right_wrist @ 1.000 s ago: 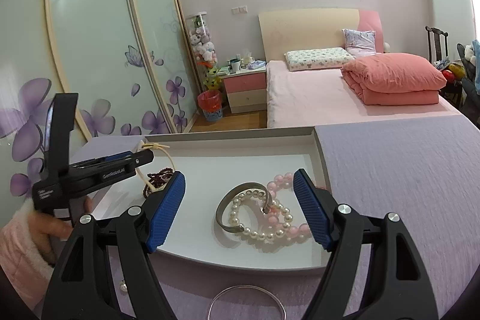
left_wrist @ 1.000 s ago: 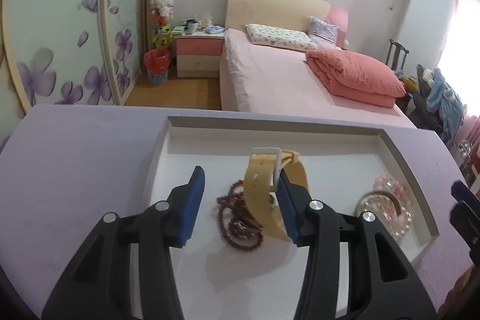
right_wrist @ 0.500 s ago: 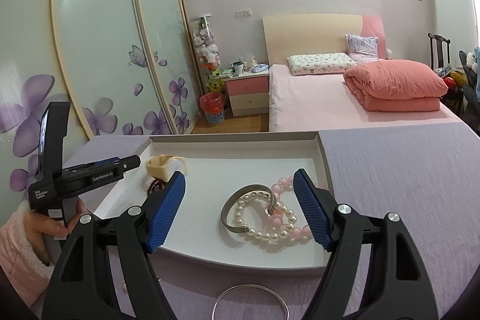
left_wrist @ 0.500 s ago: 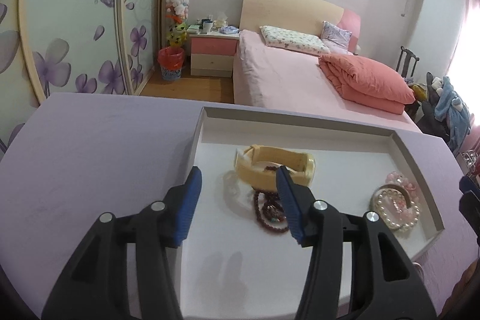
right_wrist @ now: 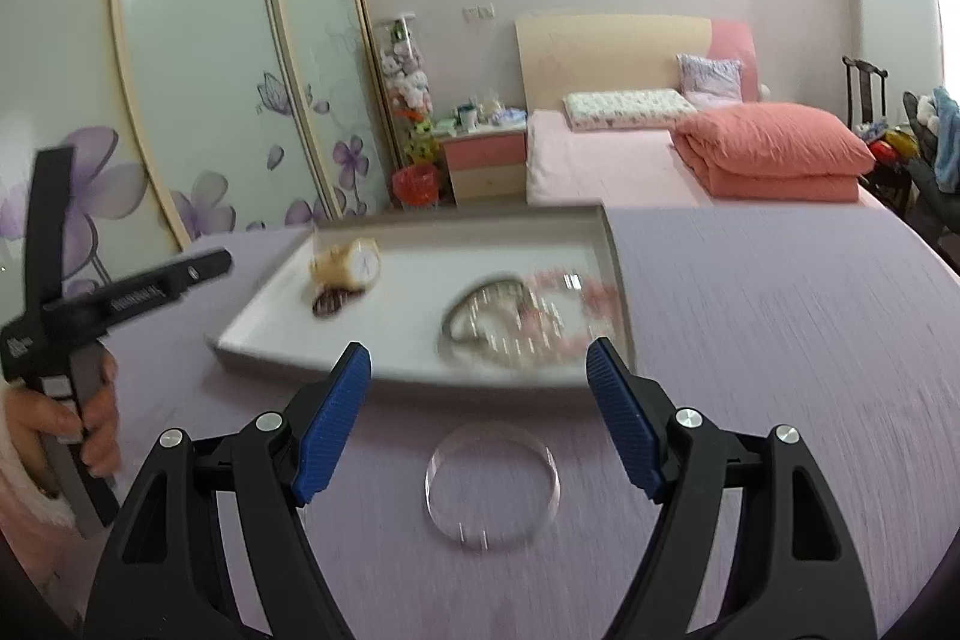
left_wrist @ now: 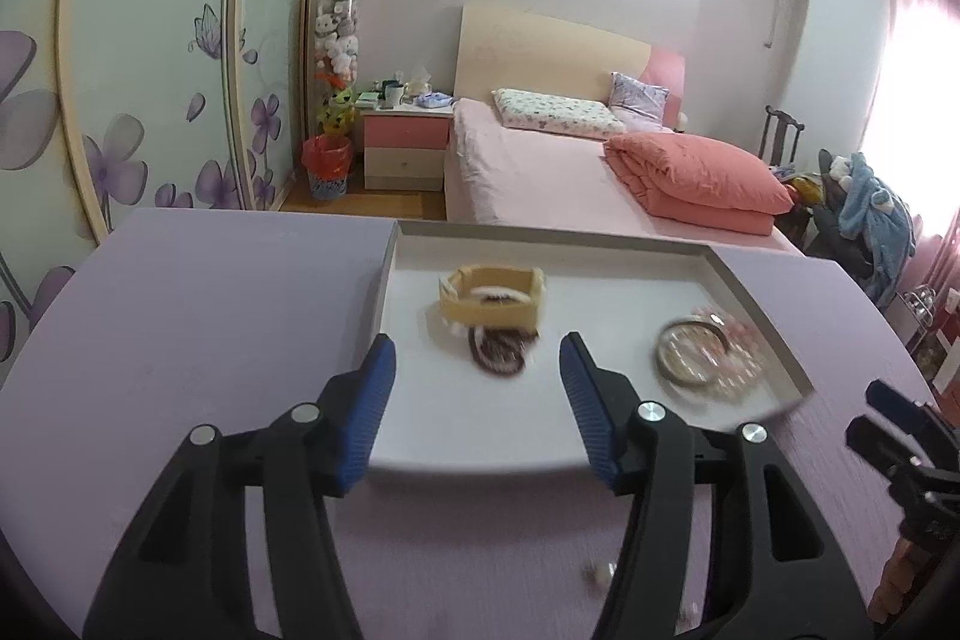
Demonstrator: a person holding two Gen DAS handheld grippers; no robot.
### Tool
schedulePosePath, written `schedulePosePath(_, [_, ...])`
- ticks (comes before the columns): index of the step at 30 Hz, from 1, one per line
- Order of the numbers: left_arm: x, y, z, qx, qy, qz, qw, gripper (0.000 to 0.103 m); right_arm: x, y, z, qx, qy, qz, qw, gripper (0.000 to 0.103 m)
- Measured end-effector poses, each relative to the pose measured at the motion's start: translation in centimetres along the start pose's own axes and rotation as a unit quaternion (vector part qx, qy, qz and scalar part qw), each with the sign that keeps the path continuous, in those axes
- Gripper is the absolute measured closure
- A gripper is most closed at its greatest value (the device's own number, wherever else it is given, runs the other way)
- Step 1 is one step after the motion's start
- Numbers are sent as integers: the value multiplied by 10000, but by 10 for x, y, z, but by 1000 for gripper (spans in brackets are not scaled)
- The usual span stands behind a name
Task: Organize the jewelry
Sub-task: 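Withdraw the left tool from the tray while the right grasps the round silver bangle, then close the left tool on the dangling pearl earring while the right holds the bangle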
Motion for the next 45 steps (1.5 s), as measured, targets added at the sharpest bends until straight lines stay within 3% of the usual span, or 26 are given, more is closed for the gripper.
schedulePosePath(7, [-23, -13, 17, -97, 60, -34, 9999, 43, -33, 0, -3, -269, 735, 118, 9969, 28])
schedulePosePath(14, [-26, -17, 11, -89, 121, 18, 9999, 43, -39, 9, -50, -609, 1571, 388, 9849, 23])
schedulePosePath(19, [-28, -19, 11, -75, 177, -18, 9998, 43, -29, 13, -71, -682, 1587, 420, 9841, 17])
schedulePosePath(21, [-27, -20, 12, -72, 180, -34, 9998, 43, -26, 12, -70, -661, 1522, 441, 9852, 33])
schedulePosePath(22, [-28, -20, 13, -69, 183, -46, 9998, 43, -28, 12, -68, -657, 1525, 460, 9850, 33])
schedulePosePath(34, [-59, -37, 22, -363, 492, -393, 9974, 41, -77, -3, 11, -604, 1532, 494, 9851, 33])
schedulePosePath(45, [-113, -87, 26, -776, 1199, -757, 9868, 44, -89, -13, 30, -624, 1421, 367, 9872, 33])
Point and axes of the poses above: each gripper's, at about its wrist camera, not at the fingertips, and z roughly against the way its jaws point, y to its left, x to its top, the point moved 1 cm from there along -z, roughly the way its jaws point, and after that the axes turned 2 degrees about -x, right-handed, at the moved point
